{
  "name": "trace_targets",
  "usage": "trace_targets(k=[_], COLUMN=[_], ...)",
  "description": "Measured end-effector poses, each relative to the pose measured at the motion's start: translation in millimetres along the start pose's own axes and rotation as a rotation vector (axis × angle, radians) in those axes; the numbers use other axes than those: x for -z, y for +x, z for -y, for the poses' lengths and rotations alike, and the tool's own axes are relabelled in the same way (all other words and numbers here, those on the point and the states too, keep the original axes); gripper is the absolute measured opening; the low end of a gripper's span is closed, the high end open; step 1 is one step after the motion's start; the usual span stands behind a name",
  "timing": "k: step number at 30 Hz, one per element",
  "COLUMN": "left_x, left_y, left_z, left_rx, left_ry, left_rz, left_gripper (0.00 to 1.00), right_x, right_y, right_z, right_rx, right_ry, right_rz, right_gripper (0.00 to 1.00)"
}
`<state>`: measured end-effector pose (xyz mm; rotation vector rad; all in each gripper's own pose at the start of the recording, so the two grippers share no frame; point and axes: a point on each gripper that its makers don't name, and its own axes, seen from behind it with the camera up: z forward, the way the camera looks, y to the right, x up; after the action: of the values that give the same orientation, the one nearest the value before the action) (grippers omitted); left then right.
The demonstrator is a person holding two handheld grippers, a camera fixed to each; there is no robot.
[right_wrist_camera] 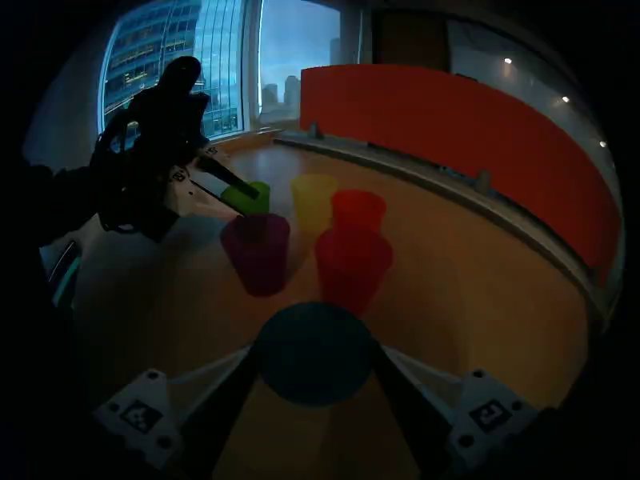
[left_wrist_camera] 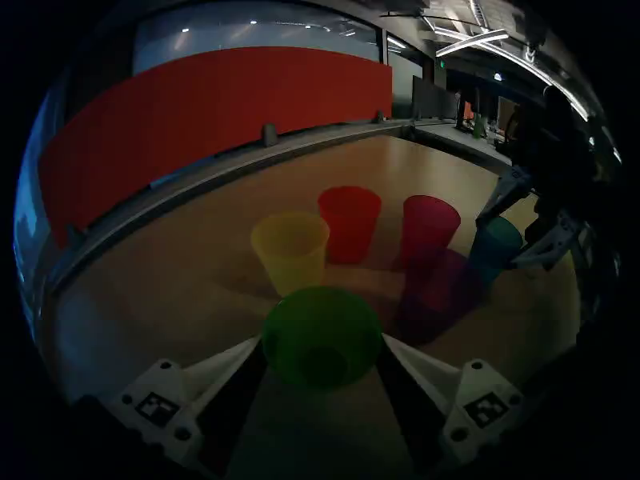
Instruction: Pour water
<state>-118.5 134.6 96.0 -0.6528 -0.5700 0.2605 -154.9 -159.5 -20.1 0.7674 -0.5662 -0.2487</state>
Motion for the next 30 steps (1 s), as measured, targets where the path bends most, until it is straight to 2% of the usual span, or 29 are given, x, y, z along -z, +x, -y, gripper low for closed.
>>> trace_targets(k=[11, 21, 30], left_x=[1.5, 6.3, 19.2], left_y=[0, 3, 13], left_z=[0.1, -1.0, -0.7], left_rx=[-0.005, 0.001, 0.013], left_ry=[0.004, 0.004, 0.009], left_rz=[-0.003, -0.017, -0.052], left_gripper=[0.87, 0.87, 0.87], right_x=[-2.1, -1.0, 8.3], right_y=[-3, 1, 16], right_z=[0, 1, -1], right_rx=[0.015, -0.004, -0.009], right_ry=[-0.008, -0.003, -0.017], right_rz=[-0.004, -0.019, -0.061], right_gripper=[0.92, 0.91, 0.92])
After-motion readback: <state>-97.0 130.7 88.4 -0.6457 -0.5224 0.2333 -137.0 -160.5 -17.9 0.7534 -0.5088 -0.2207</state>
